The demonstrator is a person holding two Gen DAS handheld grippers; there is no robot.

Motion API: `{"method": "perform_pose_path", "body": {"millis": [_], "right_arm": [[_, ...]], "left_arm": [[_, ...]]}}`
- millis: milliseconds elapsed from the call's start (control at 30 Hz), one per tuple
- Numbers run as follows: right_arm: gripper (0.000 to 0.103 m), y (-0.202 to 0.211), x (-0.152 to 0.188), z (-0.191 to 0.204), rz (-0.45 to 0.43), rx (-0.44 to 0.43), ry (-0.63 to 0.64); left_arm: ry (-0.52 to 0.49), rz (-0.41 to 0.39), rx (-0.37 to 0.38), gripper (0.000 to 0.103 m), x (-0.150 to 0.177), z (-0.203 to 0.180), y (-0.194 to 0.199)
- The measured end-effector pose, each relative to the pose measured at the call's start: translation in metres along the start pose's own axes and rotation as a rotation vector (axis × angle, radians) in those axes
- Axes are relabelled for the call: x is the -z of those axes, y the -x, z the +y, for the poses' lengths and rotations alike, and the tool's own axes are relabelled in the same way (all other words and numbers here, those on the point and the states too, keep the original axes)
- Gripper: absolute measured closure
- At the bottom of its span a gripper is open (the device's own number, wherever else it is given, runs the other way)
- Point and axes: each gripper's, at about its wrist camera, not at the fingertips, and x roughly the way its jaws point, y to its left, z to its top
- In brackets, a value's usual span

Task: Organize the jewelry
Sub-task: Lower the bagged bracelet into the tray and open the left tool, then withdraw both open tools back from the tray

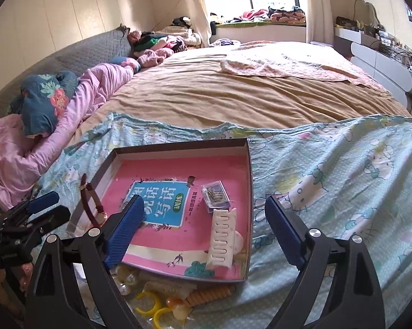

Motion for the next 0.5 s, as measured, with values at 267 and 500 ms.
{"method": "perform_pose_path", "body": {"millis": [267,500], "right_arm": [[0.014,0.028,0.005,0.005,-0.04,-0.008,0.011],[0.014,0.048,0.011,0.009,-0.059,-0.026,0.02]], "left_arm": [[0.031,-0.063,-0.013,0.014,-0.007,0.011,0.031],[0.057,-0.106,-0.032,0.014,-0.008,0.021,0.055]]}}
